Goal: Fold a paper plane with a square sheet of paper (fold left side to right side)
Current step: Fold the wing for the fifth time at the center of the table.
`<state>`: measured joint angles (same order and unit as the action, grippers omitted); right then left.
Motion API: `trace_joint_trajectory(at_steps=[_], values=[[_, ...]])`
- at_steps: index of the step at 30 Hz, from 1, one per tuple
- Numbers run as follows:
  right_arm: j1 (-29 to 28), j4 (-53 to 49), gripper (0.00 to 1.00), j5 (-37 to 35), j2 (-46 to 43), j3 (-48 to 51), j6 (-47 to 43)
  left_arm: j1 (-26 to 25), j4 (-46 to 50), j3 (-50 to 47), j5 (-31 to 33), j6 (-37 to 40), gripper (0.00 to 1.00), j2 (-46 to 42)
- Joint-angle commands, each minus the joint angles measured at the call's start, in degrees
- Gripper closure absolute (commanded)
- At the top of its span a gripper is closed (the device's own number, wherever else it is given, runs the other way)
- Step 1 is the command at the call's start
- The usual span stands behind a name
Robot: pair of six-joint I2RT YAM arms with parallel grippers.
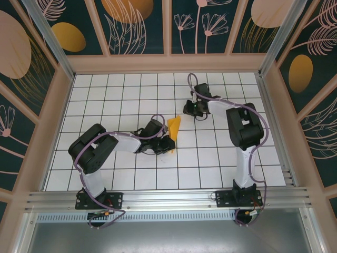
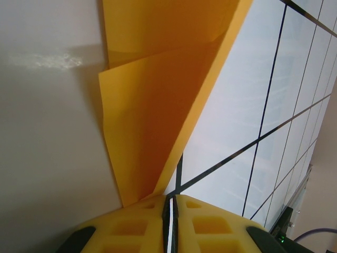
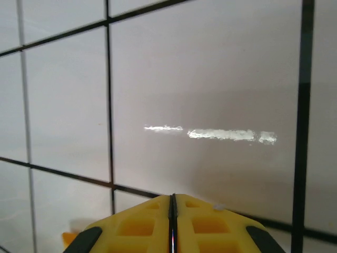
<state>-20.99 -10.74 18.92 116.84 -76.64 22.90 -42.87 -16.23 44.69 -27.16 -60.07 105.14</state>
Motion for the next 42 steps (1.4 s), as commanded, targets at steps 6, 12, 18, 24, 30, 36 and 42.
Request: trace_joint_trajectory(at_steps=[6,12,18,24,30,36,42], values=[[-6.04,6.91,0.87,7.86,-16.07,14.96,5.70,-1.51,5.99,-1.50,3.33,1.49,0.85,3.40],[-10.82,14.21,0.87,8.80,-14.92,20.76,12.75,-1.51,6.34,-1.46,3.69,1.59,0.85,2.90],[-11.27,14.95,0.87,9.25,-10.67,19.42,12.10,-1.45,6.56,-1.37,3.72,1.71,0.85,2.71],[-11.06,10.67,0.87,6.26,-6.00,14.86,9.09,-1.51,7.58,-1.43,3.78,2.31,0.85,2.26],[-10.83,7.19,0.87,2.64,-3.12,13.49,7.94,-1.47,9.60,-1.62,3.19,3.42,0.85,1.43],[-10.70,7.54,0.87,2.04,-2.77,14.33,8.13,-1.56,10.63,-4.09,0.60,4.37,0.85,-1.11],[-10.67,8.76,0.87,3.67,-3.09,14.67,8.86,-1.60,5.78,-7.88,-2.18,1.94,0.85,-6.29]])
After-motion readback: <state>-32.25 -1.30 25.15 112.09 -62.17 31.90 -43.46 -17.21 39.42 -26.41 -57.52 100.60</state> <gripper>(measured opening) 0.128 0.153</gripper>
